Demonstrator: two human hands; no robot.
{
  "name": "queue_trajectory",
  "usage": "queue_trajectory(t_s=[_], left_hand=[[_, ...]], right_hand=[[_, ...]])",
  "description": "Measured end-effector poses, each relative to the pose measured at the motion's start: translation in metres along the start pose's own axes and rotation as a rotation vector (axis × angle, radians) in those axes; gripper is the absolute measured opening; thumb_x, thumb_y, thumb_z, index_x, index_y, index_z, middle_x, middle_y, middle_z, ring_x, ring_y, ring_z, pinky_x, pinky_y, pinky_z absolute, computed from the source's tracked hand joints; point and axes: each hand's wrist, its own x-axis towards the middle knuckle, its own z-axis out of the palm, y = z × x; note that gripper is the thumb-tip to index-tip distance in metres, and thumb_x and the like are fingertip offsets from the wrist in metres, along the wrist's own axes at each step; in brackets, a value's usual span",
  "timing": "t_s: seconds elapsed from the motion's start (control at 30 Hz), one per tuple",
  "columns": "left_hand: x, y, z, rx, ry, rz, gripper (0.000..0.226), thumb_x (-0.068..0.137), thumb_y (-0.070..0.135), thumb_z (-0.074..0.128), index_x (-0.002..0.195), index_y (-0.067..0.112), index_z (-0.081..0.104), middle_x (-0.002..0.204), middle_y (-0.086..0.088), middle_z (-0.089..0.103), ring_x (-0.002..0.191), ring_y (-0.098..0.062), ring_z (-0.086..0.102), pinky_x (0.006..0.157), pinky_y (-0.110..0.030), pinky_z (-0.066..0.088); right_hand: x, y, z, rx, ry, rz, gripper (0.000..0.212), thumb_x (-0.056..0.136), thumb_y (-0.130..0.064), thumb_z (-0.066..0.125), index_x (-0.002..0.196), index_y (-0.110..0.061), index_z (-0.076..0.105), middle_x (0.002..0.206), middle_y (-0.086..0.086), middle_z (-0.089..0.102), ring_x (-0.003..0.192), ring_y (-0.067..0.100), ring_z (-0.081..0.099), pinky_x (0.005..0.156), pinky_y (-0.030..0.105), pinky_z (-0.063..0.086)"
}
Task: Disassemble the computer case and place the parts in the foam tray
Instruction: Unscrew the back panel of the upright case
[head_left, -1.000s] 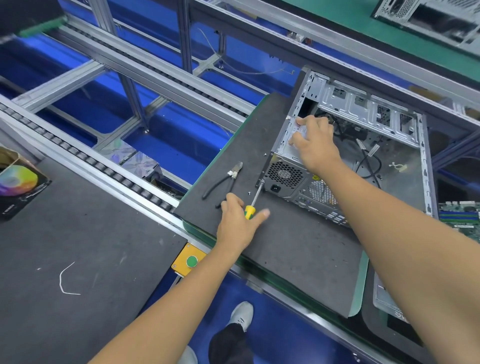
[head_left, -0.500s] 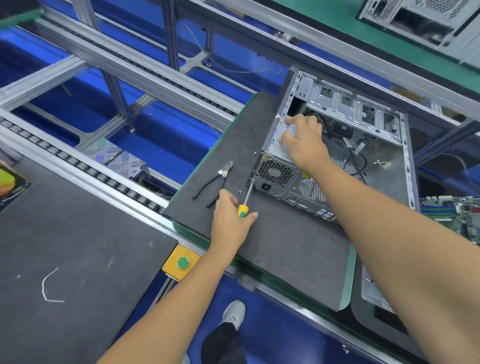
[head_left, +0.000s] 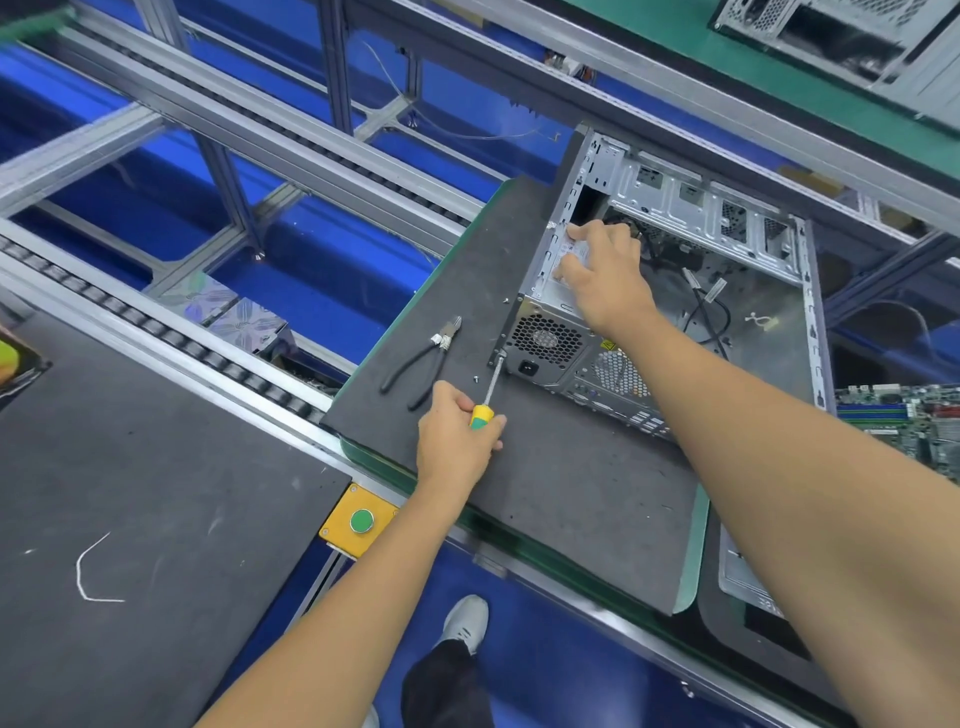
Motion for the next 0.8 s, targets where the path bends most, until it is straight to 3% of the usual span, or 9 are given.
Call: queue_trajectory(t_s=[0.13,0.2,0.3,0.37,0.43,0.5,0.63,0.73,0.8], left_hand=[[0.002,-0.008,0.002,-0.050,-0.060,-0.051,0.022,0.100,0.046,0.059,0.093,0.025,0.055,0.075,0.011,0.074,0.071,-0.013,0.074,0.081,-0.048,0.060],[0.001,-0.005,0.003,-0.140,-0.089,-0.074,0.026,0.104,0.047,0.050,0.099,0.022,0.056,0.081,0.007,0.076,0.059,-0.015,0.069,0.071,-0.043,0.058],[0.001,0.001,0.001,-0.066,-0.079,0.001,0.051,0.090,0.050,0.072,0.117,0.024,0.038,0.097,-0.001,0.064,0.064,-0.017,0.068,0.061,-0.041,0.056],[0.000,0.000,0.000,-0.002,-0.032,0.024,0.060,0.081,0.036,0.085,0.109,0.030,0.032,0.096,-0.003,0.061,0.069,-0.018,0.069,0.061,-0.046,0.059],[0.001,-0.004,-0.001,-0.043,0.001,-0.002,0.047,0.085,0.028,0.082,0.099,0.027,0.037,0.083,0.001,0.066,0.064,-0.014,0.072,0.065,-0.051,0.061],[0.002,-0.006,-0.003,-0.033,-0.035,-0.026,0.028,0.094,0.038,0.071,0.096,0.024,0.047,0.077,0.008,0.070,0.071,-0.013,0.075,0.078,-0.052,0.060],[-0.002,-0.003,-0.002,-0.088,-0.128,-0.043,0.021,0.104,0.045,0.050,0.102,0.025,0.054,0.097,0.009,0.074,0.067,-0.015,0.074,0.082,-0.053,0.059],[-0.004,0.002,0.000,0.029,-0.087,0.051,0.041,0.093,0.041,0.072,0.115,0.023,0.042,0.115,-0.001,0.054,0.085,-0.022,0.067,0.078,-0.048,0.057],[-0.004,0.001,-0.001,0.109,-0.027,0.076,0.050,0.086,0.033,0.081,0.112,0.023,0.039,0.107,0.000,0.057,0.091,-0.020,0.062,0.075,-0.042,0.054]], right_hand=[[0.001,0.001,0.000,0.000,-0.001,0.003,0.043,0.096,-0.035,0.049,0.139,-0.027,0.047,0.141,0.000,0.037,0.134,0.019,0.028,0.084,0.040,0.035],[0.000,0.001,0.000,-0.003,-0.002,0.001,0.043,0.096,-0.035,0.049,0.139,-0.027,0.047,0.142,0.000,0.037,0.133,0.019,0.029,0.084,0.039,0.034],[0.000,0.001,0.000,-0.002,-0.003,0.004,0.043,0.096,-0.035,0.049,0.138,-0.028,0.047,0.142,0.000,0.037,0.133,0.019,0.029,0.085,0.040,0.035],[0.000,0.002,-0.001,-0.001,-0.004,0.007,0.043,0.096,-0.035,0.049,0.139,-0.028,0.047,0.142,-0.001,0.036,0.133,0.019,0.028,0.085,0.040,0.035],[0.000,0.001,-0.001,-0.008,-0.003,0.005,0.044,0.096,-0.035,0.049,0.139,-0.028,0.047,0.142,-0.001,0.036,0.133,0.019,0.029,0.084,0.040,0.034],[0.001,0.001,-0.001,-0.008,-0.003,0.003,0.044,0.096,-0.035,0.049,0.139,-0.028,0.047,0.142,-0.001,0.036,0.133,0.019,0.029,0.084,0.039,0.033],[0.001,0.001,0.000,-0.011,-0.008,0.011,0.044,0.096,-0.035,0.048,0.139,-0.029,0.047,0.142,-0.001,0.036,0.133,0.019,0.030,0.084,0.039,0.034],[0.001,0.001,0.000,-0.012,-0.002,0.007,0.043,0.096,-0.035,0.047,0.139,-0.029,0.047,0.142,-0.001,0.037,0.133,0.019,0.029,0.084,0.039,0.034],[0.001,0.001,-0.001,-0.009,-0.001,0.007,0.043,0.096,-0.035,0.047,0.139,-0.029,0.047,0.141,-0.001,0.037,0.133,0.019,0.029,0.084,0.039,0.034]])
